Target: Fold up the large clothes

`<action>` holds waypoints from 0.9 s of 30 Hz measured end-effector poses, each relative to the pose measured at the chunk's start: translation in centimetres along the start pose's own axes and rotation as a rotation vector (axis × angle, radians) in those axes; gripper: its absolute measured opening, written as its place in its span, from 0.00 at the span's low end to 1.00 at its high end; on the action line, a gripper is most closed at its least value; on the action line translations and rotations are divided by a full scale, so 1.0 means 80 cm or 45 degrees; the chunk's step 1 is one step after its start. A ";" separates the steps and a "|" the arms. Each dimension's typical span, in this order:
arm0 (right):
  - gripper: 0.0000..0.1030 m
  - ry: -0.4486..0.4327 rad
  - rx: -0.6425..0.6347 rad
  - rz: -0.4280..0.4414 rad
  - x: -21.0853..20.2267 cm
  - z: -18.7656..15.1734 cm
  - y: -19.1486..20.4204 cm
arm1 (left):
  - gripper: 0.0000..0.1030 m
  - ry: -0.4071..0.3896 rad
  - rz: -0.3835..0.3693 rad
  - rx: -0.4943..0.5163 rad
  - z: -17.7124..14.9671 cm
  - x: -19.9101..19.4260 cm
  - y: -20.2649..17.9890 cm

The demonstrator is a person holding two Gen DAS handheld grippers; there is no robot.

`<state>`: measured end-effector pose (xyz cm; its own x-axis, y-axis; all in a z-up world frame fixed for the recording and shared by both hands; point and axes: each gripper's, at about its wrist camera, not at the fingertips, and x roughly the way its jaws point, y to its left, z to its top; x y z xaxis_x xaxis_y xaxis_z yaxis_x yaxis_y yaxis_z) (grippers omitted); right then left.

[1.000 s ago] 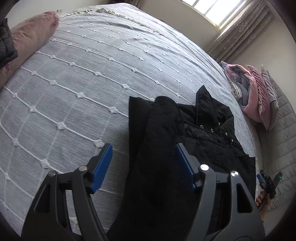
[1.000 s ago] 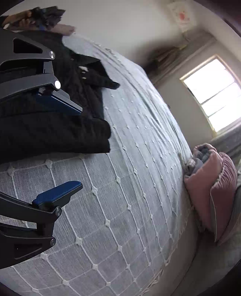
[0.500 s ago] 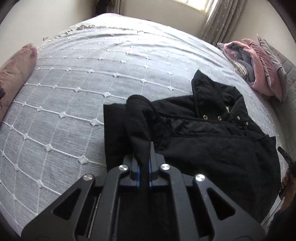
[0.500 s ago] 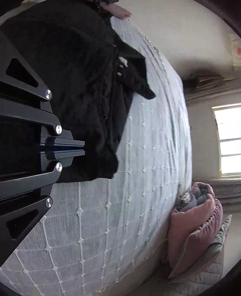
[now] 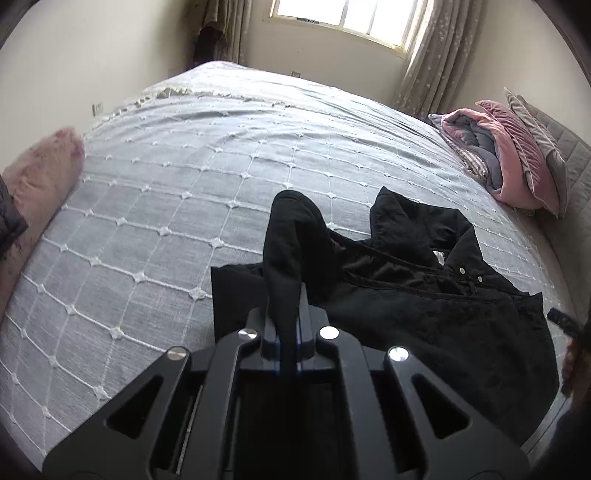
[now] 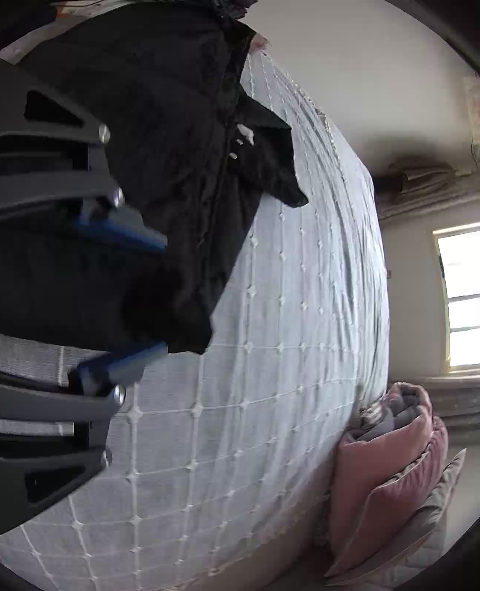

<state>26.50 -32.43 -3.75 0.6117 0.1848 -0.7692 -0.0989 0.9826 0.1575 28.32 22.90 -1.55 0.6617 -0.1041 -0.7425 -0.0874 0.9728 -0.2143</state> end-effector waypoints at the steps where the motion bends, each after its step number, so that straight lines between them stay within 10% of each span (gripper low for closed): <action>1: 0.74 0.010 0.023 0.007 0.005 -0.012 -0.007 | 0.06 0.016 -0.012 -0.024 -0.004 0.004 0.004; 4: 0.71 0.037 0.027 0.039 0.016 -0.022 -0.012 | 0.06 0.021 -0.015 -0.030 -0.010 0.007 0.005; 6: 0.06 0.065 0.015 0.006 0.024 -0.018 -0.004 | 0.06 0.007 0.003 -0.021 -0.010 0.003 0.000; 19: 0.04 -0.276 -0.076 -0.268 -0.049 0.113 0.054 | 0.06 -0.234 0.015 -0.068 0.090 -0.048 -0.024; 27: 0.04 -0.215 0.031 -0.437 0.070 0.211 0.067 | 0.06 -0.157 0.253 -0.148 0.161 0.093 -0.029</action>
<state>42.64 -26.51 3.27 0.7269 -0.1628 -0.6672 0.1513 0.9856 -0.0756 43.06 22.57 1.58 0.7080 0.1193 -0.6960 -0.3047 0.9408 -0.1487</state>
